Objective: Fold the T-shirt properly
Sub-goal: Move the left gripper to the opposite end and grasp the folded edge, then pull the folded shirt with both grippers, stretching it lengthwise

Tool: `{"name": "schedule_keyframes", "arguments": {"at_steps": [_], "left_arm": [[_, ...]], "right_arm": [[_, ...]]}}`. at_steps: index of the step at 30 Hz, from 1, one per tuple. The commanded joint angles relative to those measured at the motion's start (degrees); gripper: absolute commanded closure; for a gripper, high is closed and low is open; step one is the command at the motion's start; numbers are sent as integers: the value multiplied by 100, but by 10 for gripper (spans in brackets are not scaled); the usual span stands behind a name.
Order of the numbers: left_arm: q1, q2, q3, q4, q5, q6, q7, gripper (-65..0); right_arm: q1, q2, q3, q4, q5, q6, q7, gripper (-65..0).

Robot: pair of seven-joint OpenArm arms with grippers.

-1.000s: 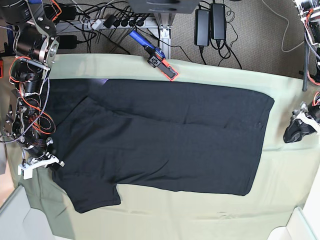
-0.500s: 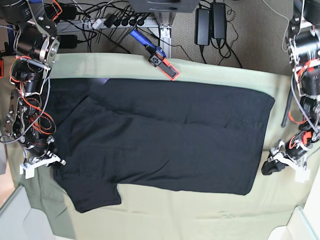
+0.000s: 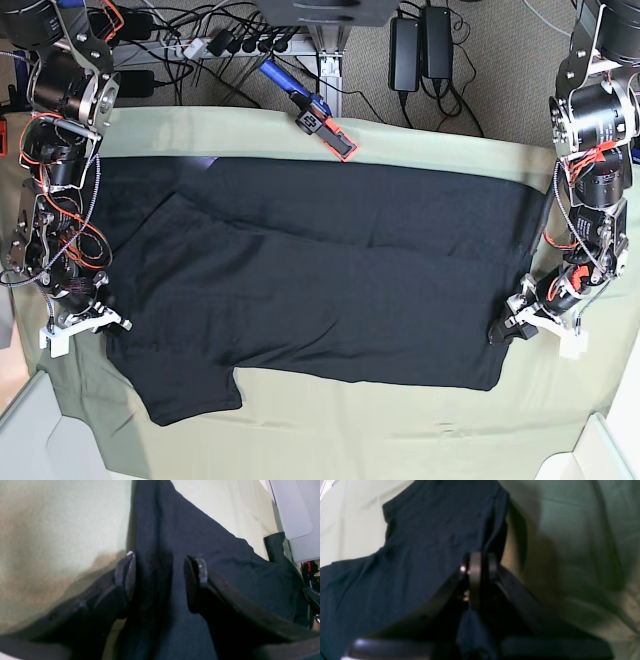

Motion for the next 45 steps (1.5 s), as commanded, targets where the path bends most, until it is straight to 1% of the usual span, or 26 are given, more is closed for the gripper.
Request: {"name": "schedule_keyframes", "arguments": {"at_steps": [1, 5, 7, 9, 12, 16, 18, 19, 21, 24, 25, 28, 31, 33, 35, 37, 39, 42, 45], "left_arm": [[-173, -59, -26, 79, -122, -57, -81, -331], [-188, -63, -26, 81, -352, -61, -46, -331], [-208, -59, -26, 81, -470, -63, 107, -331], [-223, -37, -26, 81, -614, -175, 310, -331], [-229, 24, -26, 81, -638, -224, 444, -331], [-240, 76, -26, 83, -645, -224, 411, -325], [-271, 74, -26, 87, -638, -224, 389, -284], [-293, 72, -26, 87, -632, -224, 391, -247], [-337, 70, -26, 92, -629, -224, 393, -144], [-391, 59, -26, 92, -544, -224, 391, -10], [-393, 57, -26, 92, -544, -224, 391, 0], [-391, 44, -26, 92, -549, -224, 402, 0], [-391, 9, -26, 94, -686, -224, 651, 0], [-385, -48, -26, 94, -1038, -224, 1067, 0], [-369, -146, -26, 122, -1552, -224, 1569, 0], [-321, -275, -26, 245, -2057, -224, 2061, 0], [-238, -398, -26, 417, -2404, -224, 2420, 0], [-39, -527, -26, 737, -2677, -224, 2583, 0], [223, -588, -26, 1091, -2702, -224, 2627, 0]], "right_arm": [[153, 94, 7, 118, 157, 323, 129, 0], [151, 92, 7, 118, 232, 323, 127, 0], [136, 92, 7, 118, 234, 323, 127, 0], [125, 92, 7, 118, 236, 323, 129, 0], [98, 92, 7, 118, 247, 323, 131, 0], [74, 92, 7, 118, 254, 323, 131, 0], [70, 92, 7, 118, 251, 323, 131, 0], [70, 92, 7, 118, 249, 323, 131, 0], [72, 92, 7, 118, 251, 323, 131, 0], [70, 94, 7, 118, 251, 323, 131, 0], [70, 92, 7, 118, 251, 323, 131, 0], [70, 94, 7, 118, 251, 326, 127, 0], [70, 94, 7, 118, 254, 326, 48, 0], [68, 96, 7, 125, 254, 326, -184, 0], [15, 109, 7, 146, 258, 326, -369, 0], [-162, 129, 7, 306, 376, 328, -350, 0], [-407, 140, 17, 623, 479, 356, -345, 0], [-804, 142, 17, 1272, 511, 387, -348, 0], [-1176, 149, 17, 1974, 505, 389, -382, 0]]}}
